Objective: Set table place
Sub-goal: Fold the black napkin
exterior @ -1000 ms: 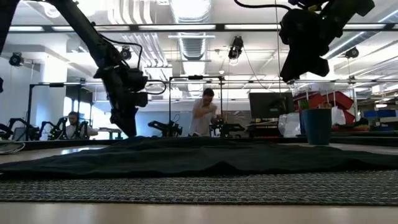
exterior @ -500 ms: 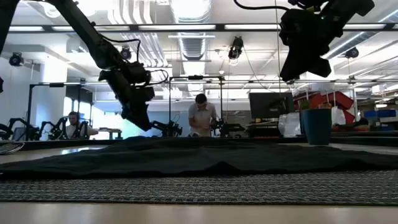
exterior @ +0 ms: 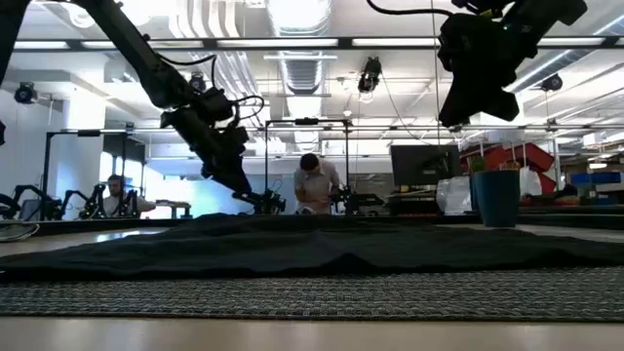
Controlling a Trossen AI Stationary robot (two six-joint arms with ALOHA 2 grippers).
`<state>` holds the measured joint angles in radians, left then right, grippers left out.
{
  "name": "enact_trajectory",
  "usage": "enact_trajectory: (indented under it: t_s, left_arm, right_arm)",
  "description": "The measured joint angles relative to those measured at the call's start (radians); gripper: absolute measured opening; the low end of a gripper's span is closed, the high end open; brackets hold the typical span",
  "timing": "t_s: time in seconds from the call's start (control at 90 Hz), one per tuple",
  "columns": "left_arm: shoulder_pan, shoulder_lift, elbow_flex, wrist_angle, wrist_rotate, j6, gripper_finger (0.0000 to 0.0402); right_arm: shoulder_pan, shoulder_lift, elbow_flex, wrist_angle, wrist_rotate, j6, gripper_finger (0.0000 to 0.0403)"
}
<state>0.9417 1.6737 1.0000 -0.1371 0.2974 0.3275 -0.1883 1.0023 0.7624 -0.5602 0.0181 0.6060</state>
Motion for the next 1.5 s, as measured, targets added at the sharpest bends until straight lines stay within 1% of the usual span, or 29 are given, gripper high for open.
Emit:
enact_trajectory:
  t_s: [0.211,0.389,0.456,0.611,0.689,0.833,0.967,1.067,1.156,1.367,1.5]
  left_arm:
    - [0.0,0.0,0.0,0.005,0.0,0.0,0.0234]
    - [-0.001,0.0,0.0,0.009,0.0,-0.01,0.024]
    - [-0.003,0.0,0.0,0.021,0.001,-0.061,0.0242]
    - [-0.004,0.0,0.0,0.032,0.001,-0.288,0.0245]
    - [-0.004,0.0,0.0,0.04,0.001,-0.353,0.0243]
    - [-0.004,0.0,0.0,0.068,0.001,-0.365,0.0234]
    - [-0.005,-0.001,0.0,0.038,0.001,-0.416,0.0227]
    - [-0.005,-0.002,0.0,0.025,0.007,-0.407,0.0225]
    - [-0.005,-0.002,0.0,0.019,0.026,-0.402,0.0229]
    - [-0.005,-0.005,0.0,-0.021,0.028,-0.42,0.0246]
    - [-0.011,-0.006,0.0,-0.059,0.027,-0.432,0.0248]
  right_arm:
    - [0.0,0.0,0.0,0.0,0.0,0.004,0.0046]
    - [0.0,0.0,0.0,-0.001,0.0,0.013,0.0038]
    - [0.0,0.0,0.0,-0.001,0.0,0.013,0.0035]
    - [0.0,0.0,0.0,-0.001,0.0,0.012,0.0032]
    - [0.0,0.0,0.0,-0.001,0.001,0.012,0.0035]
    - [0.0,0.0,0.0,-0.001,0.008,0.003,0.0041]
    - [0.0,0.0,0.0,-0.001,0.008,-0.001,0.0045]
    - [0.0,0.0,0.0,-0.001,0.008,-0.007,0.0045]
    - [0.0,0.0,0.0,-0.001,0.008,-0.016,0.0041]
    - [0.0,0.0,0.0,-0.001,0.008,-0.023,0.0031]
    - [0.0,0.0,0.0,-0.001,0.008,-0.024,0.0028]
